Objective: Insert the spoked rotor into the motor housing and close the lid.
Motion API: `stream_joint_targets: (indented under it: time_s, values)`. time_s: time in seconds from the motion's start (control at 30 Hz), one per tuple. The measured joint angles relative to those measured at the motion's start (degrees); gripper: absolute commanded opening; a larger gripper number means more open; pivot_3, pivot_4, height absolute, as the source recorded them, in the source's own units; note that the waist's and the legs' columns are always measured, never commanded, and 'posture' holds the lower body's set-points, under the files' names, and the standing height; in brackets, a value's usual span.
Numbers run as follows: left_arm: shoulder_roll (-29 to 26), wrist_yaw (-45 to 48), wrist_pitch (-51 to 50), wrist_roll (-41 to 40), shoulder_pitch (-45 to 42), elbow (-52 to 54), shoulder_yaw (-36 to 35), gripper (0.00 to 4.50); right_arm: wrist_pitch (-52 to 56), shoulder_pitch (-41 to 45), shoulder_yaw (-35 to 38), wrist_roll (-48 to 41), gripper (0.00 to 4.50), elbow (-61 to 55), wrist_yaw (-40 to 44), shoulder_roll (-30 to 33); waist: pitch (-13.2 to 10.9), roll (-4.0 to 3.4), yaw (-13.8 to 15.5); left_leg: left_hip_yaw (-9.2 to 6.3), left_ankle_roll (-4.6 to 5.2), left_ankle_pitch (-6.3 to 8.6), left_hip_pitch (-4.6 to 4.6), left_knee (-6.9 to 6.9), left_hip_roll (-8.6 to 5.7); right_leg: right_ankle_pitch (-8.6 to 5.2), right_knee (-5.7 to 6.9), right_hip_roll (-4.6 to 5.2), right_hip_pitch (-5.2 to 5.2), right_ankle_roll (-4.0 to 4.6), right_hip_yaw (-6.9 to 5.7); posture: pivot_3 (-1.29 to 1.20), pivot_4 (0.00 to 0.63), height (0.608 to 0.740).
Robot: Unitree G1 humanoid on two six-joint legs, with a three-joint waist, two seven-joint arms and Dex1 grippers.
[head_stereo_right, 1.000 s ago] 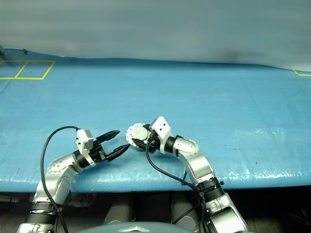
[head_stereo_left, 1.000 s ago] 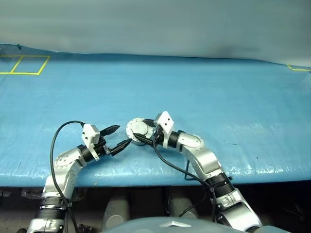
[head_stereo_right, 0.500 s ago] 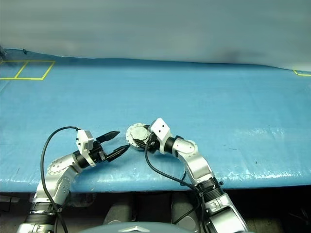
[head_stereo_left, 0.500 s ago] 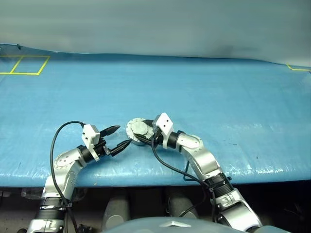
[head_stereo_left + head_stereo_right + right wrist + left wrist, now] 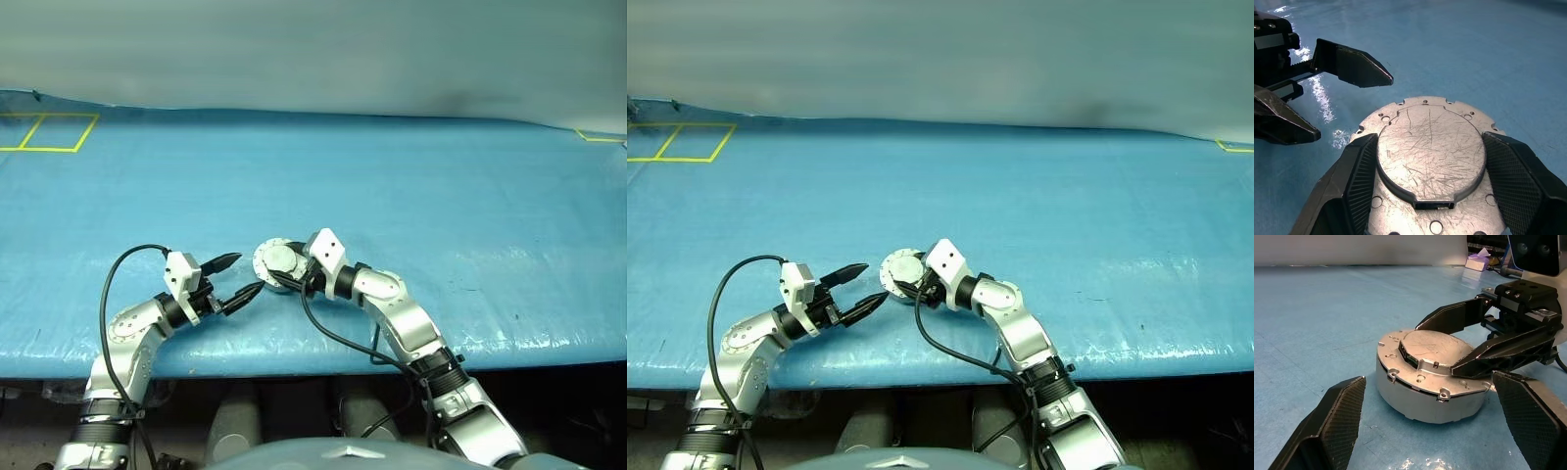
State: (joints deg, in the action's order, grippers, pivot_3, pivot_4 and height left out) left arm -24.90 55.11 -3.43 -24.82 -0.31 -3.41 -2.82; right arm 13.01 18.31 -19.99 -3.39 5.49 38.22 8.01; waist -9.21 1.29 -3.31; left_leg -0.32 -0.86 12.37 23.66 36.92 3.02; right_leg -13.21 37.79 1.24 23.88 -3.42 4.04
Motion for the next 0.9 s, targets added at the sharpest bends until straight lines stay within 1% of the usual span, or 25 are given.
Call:
stream_joint_targets:
  time_s: [0.47,0.57,0.67,0.9]
  values:
    - [-0.02,-0.04,-0.23,-0.05,0.04,0.00,0.00,4.50,5.72,1.87,-2.57,2.55,3.02,-2.19,-1.18,0.55,0.06,0.00,-0.48,0.00,0.00,0.00,-0.14,0.00,0.03,0.00,0.04,-0.02,-0.09,0.01,0.00,0.00,0.150,0.740]
    - [-0.01,-0.03,-1.55,-0.48,0.03,0.00,0.00,4.50,6.87,2.22,-2.78,2.79,3.02,-2.51,-1.57,0.54,0.08,0.00,-0.49,0.00,0.00,0.00,-0.17,0.01,0.03,0.00,0.04,-0.02,-0.11,0.01,0.00,0.00,0.150,0.740]
    - [0.04,-0.09,-3.21,-0.87,-0.13,0.00,-0.02,3.90,7.11,2.28,-3.01,2.79,3.02,-2.59,-1.92,0.54,0.10,0.00,-0.51,0.00,0.00,0.00,-0.20,0.01,0.03,0.00,0.04,-0.01,-0.12,0.01,0.00,0.00,0.150,0.740]
    - [0.74,-1.20,-5.07,-0.89,-3.64,-1.56,0.02,1.52,7.49,2.34,-3.18,2.78,3.02,-2.85,-2.10,0.58,0.11,0.01,-0.55,0.00,0.00,0.00,-0.20,0.01,0.03,0.00,0.03,-0.02,-0.13,0.01,0.00,0.00,0.150,0.740]
